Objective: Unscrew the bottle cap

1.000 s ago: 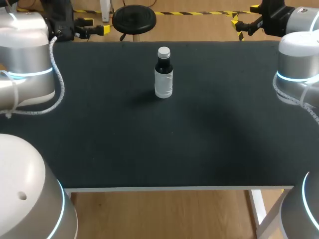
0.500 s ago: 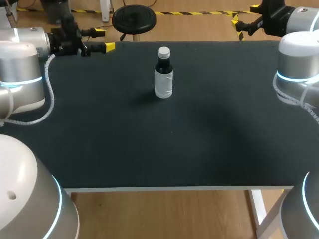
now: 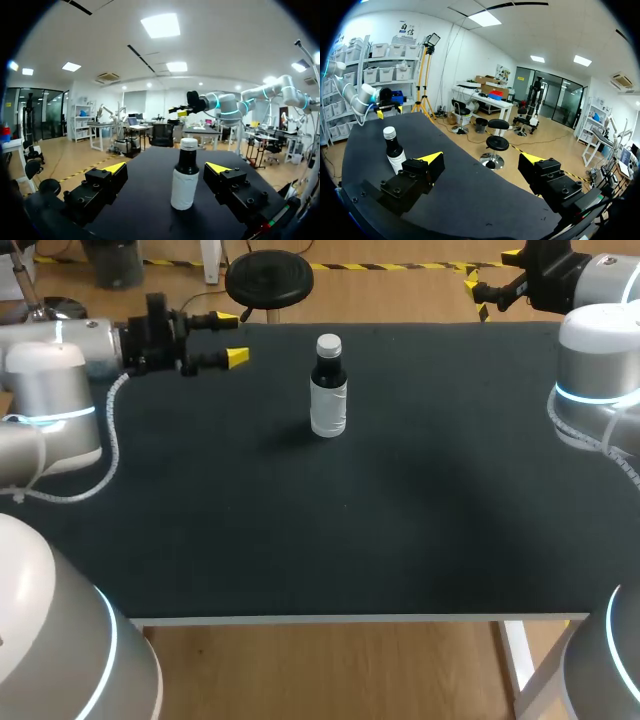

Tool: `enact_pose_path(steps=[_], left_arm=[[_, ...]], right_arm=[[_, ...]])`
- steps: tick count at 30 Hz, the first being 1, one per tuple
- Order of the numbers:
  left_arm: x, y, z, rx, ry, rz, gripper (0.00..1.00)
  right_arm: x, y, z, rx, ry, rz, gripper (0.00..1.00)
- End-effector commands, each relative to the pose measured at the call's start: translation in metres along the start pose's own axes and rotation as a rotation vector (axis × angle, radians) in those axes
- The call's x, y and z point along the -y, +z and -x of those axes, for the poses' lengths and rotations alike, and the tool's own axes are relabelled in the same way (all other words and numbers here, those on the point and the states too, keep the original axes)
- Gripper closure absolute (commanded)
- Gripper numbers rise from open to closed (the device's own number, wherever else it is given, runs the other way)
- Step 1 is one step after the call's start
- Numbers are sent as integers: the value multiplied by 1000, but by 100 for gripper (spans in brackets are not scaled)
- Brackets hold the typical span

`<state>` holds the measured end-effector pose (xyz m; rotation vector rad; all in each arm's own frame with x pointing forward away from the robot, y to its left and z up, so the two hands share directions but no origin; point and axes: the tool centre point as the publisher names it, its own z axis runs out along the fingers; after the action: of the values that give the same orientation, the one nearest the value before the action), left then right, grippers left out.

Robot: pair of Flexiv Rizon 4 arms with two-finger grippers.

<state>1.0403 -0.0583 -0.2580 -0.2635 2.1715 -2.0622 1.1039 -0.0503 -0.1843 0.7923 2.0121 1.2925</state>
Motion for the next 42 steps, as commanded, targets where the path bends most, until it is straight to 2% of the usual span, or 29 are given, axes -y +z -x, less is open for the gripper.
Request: enact_pose_path(steps=[1, 10, 12, 31, 42], left_arm=[[-8, 11, 4, -68, 11, -11, 0], [-13, 23, -1, -115, 6, -18, 0], [-13, 25, -2, -104, 4, 4, 0], [-13, 25, -2, -109, -1, 3, 0], [-14, 51, -20, -231, 44, -23, 0]], right_arm=[[0, 0, 0, 0, 0, 0, 0], [0, 0, 0, 0, 0, 0, 0], [0, 0, 0, 0, 0, 0, 0], [0, 0, 0, 0, 0, 0, 0], [0, 0, 0, 0, 0, 0, 0]])
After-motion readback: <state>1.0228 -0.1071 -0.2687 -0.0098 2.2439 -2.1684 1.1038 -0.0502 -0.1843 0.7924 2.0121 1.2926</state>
